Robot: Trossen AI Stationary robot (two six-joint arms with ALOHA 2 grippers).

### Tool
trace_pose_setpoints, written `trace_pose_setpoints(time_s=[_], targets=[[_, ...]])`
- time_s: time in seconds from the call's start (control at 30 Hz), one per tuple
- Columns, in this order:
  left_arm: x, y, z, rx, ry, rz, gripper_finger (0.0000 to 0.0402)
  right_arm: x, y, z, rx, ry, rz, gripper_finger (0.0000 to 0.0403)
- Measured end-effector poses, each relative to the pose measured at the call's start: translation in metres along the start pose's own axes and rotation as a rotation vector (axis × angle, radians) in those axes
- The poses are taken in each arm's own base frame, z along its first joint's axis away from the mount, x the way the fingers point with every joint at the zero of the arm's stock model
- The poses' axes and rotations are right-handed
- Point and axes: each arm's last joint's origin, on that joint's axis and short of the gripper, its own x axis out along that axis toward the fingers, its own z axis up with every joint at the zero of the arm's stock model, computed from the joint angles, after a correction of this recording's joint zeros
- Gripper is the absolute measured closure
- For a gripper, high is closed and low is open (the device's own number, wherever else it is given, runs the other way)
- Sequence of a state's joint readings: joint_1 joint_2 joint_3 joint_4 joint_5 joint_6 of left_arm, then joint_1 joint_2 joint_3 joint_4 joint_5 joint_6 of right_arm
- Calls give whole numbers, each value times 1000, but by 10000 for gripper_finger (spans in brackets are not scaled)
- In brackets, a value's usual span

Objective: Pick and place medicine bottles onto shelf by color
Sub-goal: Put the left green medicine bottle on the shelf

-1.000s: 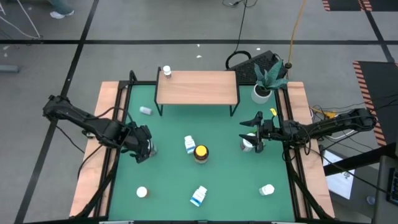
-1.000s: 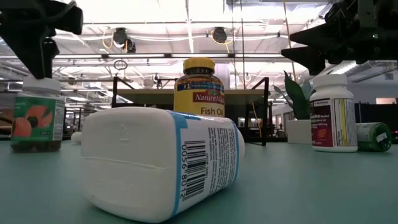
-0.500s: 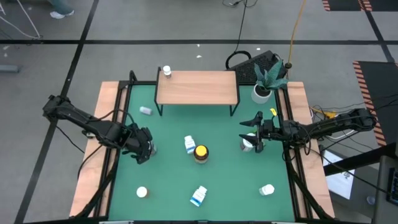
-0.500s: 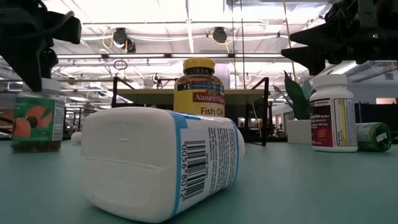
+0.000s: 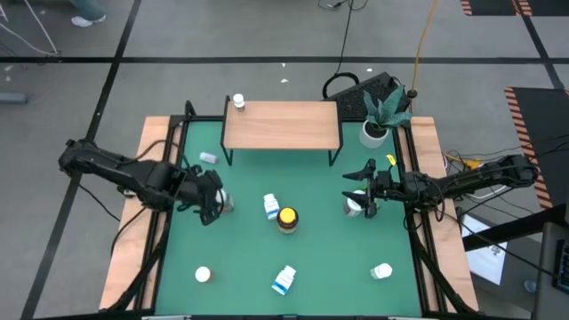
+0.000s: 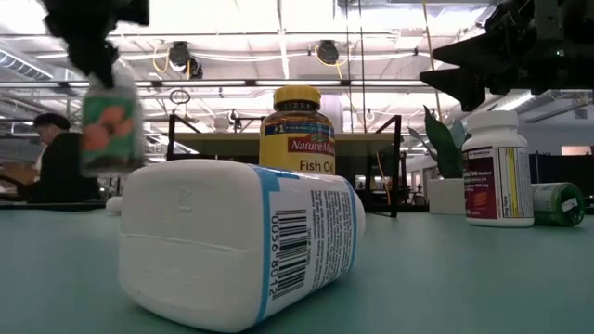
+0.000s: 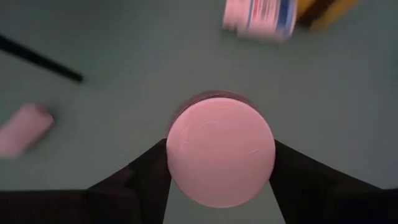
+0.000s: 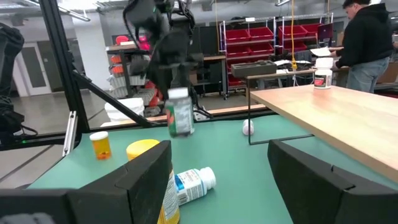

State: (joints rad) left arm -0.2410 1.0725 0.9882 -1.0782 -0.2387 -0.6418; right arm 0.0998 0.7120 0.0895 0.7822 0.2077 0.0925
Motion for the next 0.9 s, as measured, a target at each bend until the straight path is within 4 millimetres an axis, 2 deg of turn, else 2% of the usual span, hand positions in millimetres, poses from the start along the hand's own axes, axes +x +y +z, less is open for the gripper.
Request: trace_pose_setpoints(time_s=[0.1, 0.27, 0.5, 0.7, 0.9], targets=[[-14, 2, 21, -4, -55, -6, 167, 0, 0, 0, -1, -5, -1, 140], [-37, 4, 58, 96, -84, 23, 165, 0, 0, 1, -5, -7, -2, 140], [-53, 19, 113, 190, -69, 115, 163, 0, 0, 0, -6, -3, -4, 140], [-50, 57, 146, 234, -56, 226, 161, 0, 0, -1, -11, 11, -5, 140], [-41, 110, 158, 174, 5, 282, 161, 0, 0, -2, -24, 16, -6, 140]])
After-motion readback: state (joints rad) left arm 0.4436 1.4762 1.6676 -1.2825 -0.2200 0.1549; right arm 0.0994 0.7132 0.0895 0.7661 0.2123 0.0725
